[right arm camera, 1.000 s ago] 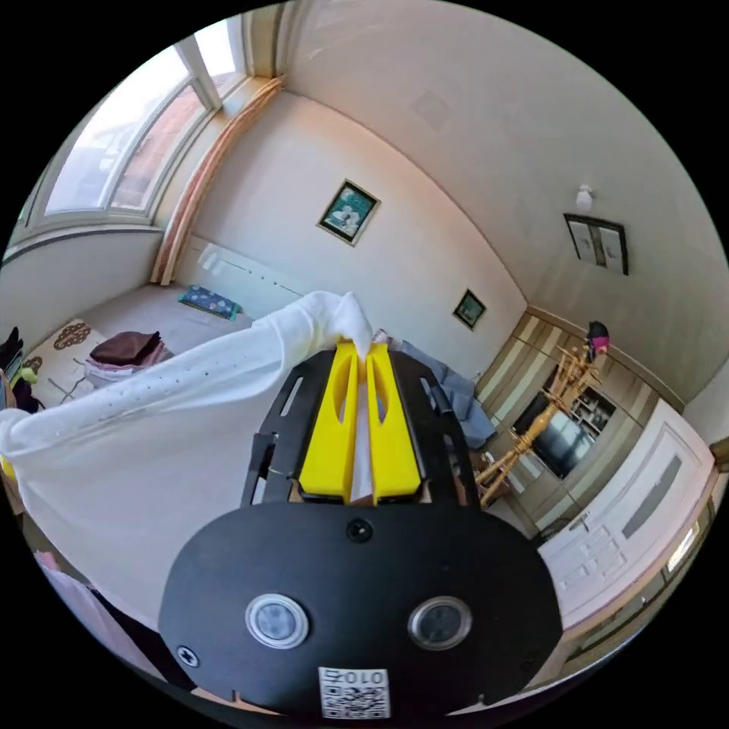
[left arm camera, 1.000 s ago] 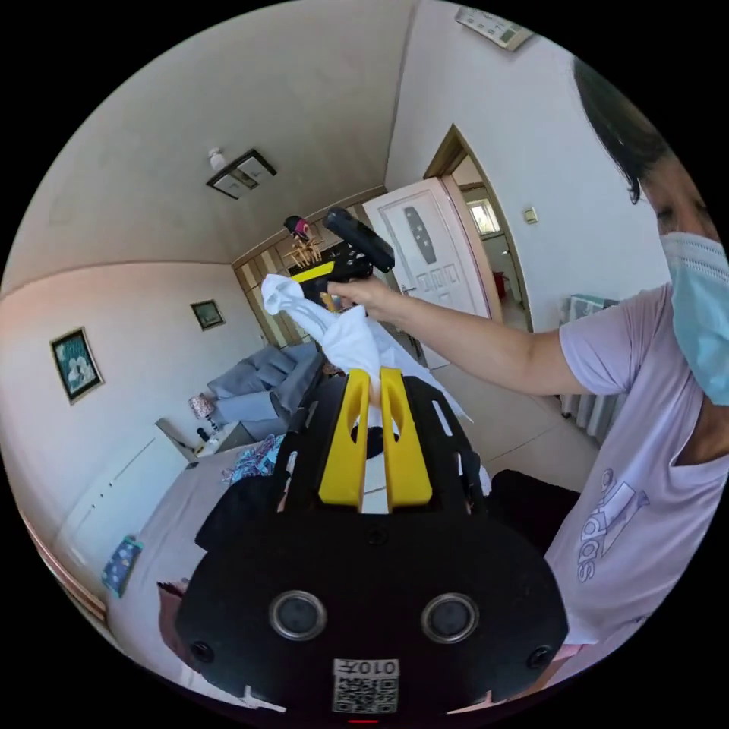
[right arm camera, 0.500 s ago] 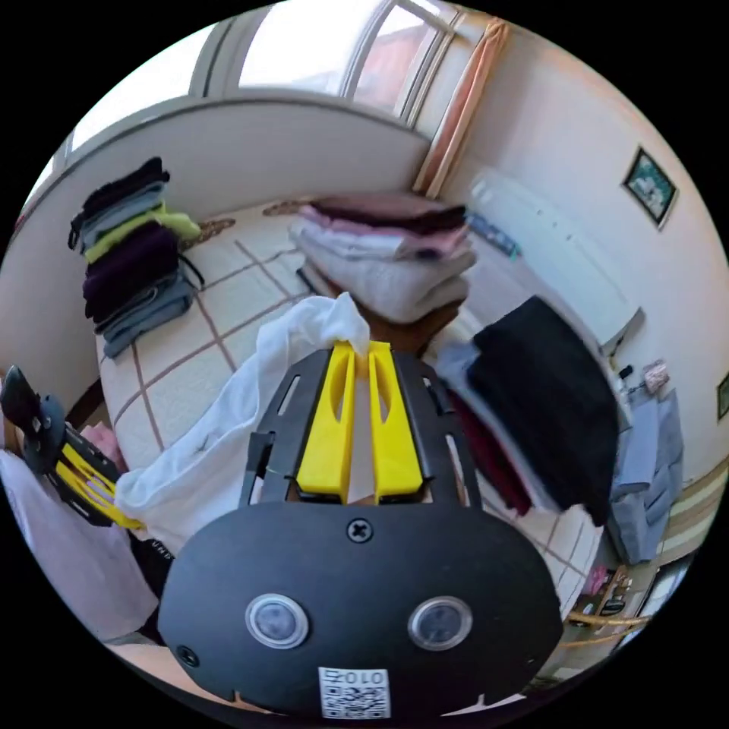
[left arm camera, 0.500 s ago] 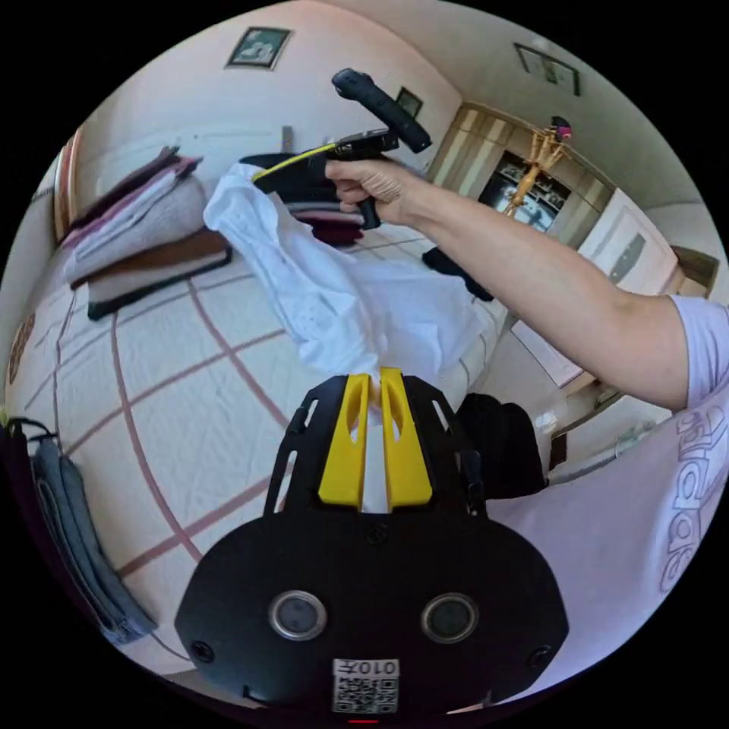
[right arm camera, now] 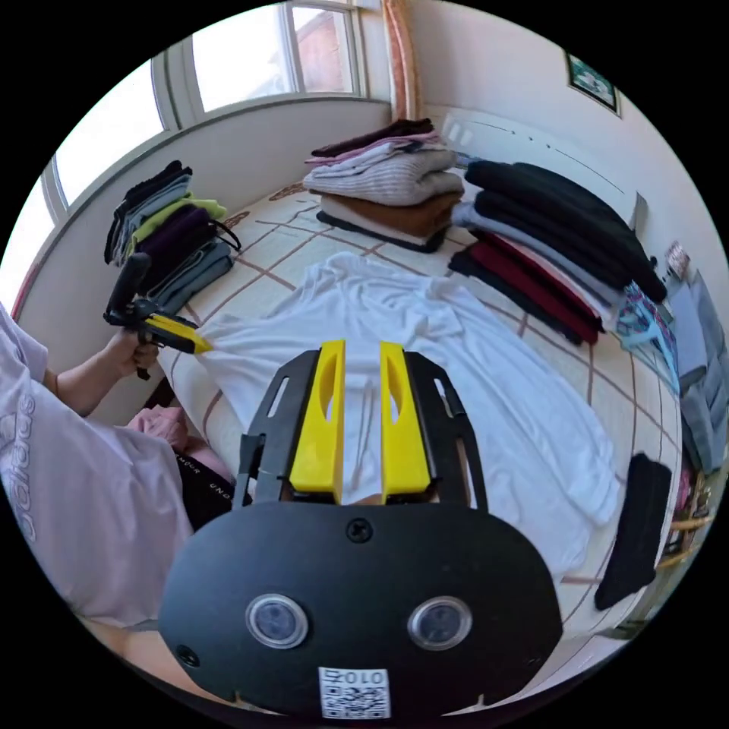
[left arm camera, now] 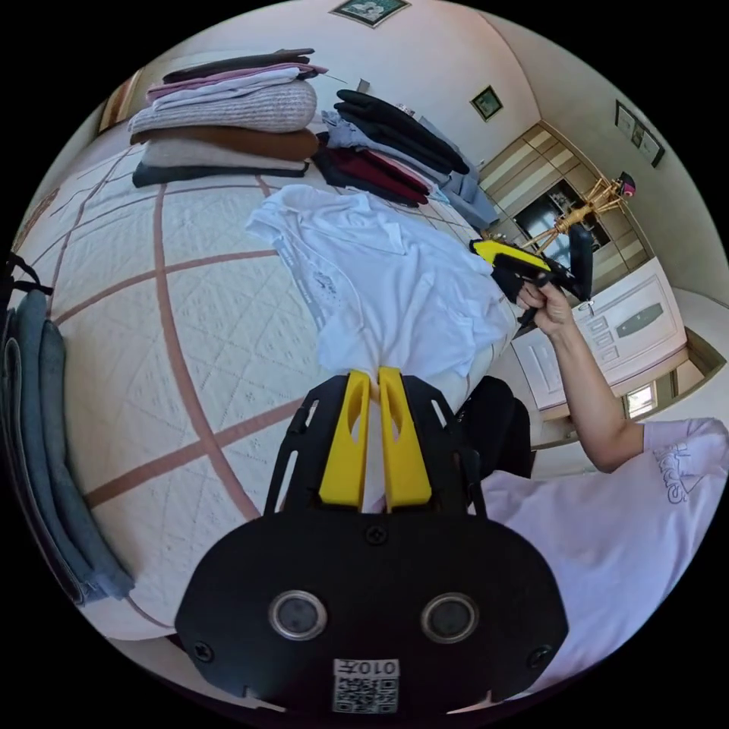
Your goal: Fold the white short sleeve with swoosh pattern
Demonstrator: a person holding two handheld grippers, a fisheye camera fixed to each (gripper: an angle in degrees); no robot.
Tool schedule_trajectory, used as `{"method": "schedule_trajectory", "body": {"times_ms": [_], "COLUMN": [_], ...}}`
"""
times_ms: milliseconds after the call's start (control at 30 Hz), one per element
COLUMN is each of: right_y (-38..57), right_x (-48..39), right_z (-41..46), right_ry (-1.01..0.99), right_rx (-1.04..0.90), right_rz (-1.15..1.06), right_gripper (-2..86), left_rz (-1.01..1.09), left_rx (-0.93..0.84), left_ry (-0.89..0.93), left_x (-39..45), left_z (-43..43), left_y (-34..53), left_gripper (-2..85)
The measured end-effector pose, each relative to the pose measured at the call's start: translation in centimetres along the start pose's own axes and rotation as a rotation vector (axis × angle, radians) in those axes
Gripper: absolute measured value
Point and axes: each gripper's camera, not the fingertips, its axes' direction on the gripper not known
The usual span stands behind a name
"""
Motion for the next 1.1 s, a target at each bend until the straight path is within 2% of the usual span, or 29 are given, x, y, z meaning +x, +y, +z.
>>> {"method": "schedule_trajectory", "body": {"times_ms": [33, 200, 367, 433, 533, 600, 667, 767, 933, 1100], "right_y": [3.1, 10.3, 9.9, 9.1, 8.9, 9.1, 9.3, 10.2, 13.1, 15.1], "right_x": [0.8, 1.6, 1.5, 1.6, 2.1, 2.1, 2.1, 2.1, 1.9, 3.5], "right_z": [-0.3, 0.2, 1.0, 2.4, 4.3, 3.6, 2.4, -0.2, -6.9, -9.3], "right_ry": [0.02, 0.002, -0.007, 0.054, 0.099, 0.119, 0.1, 0.01, -0.225, -0.278], "right_rx": [-0.011, 0.036, 0.116, 0.057, -0.043, -0.029, -0.024, 0.022, 0.224, 0.236], "right_rz": [0.052, 0.239, 0.318, 0.327, 0.329, 0.316, 0.292, 0.223, 0.007, -0.062], "right_gripper": [8.8, 10.0, 10.2, 10.0, 9.0, 7.1, 5.8, 5.2, 4.9, 4.8], "left_rz": [0.007, 0.053, 0.026, 0.087, 0.206, 0.301, 0.376, 0.516, 0.711, 0.805], "left_rx": [0.001, -0.01, 0.129, 0.152, 0.155, 0.133, 0.119, 0.1, 0.039, -0.115], "left_ry": [-0.023, -0.366, -0.322, -0.332, -0.235, -0.155, -0.168, -0.224, -0.28, -0.118], "left_x": [0.0, 1.1, 1.0, 2.0, 3.4, 4.7, 5.8, 7.7, 9.6, 8.9], "left_z": [-0.3, -1.9, -5.2, -5.7, -5.0, -3.5, -2.3, -0.4, 1.8, 3.8], "left_y": [0.1, 0.4, 0.6, 0.5, -0.2, -1.0, -1.4, -1.9, -2.6, -3.2], "left_gripper": [0.4, 0.2, 1.1, 2.5, 5.0, 6.9, 8.5, 10.9, 14.0, 13.0]}}
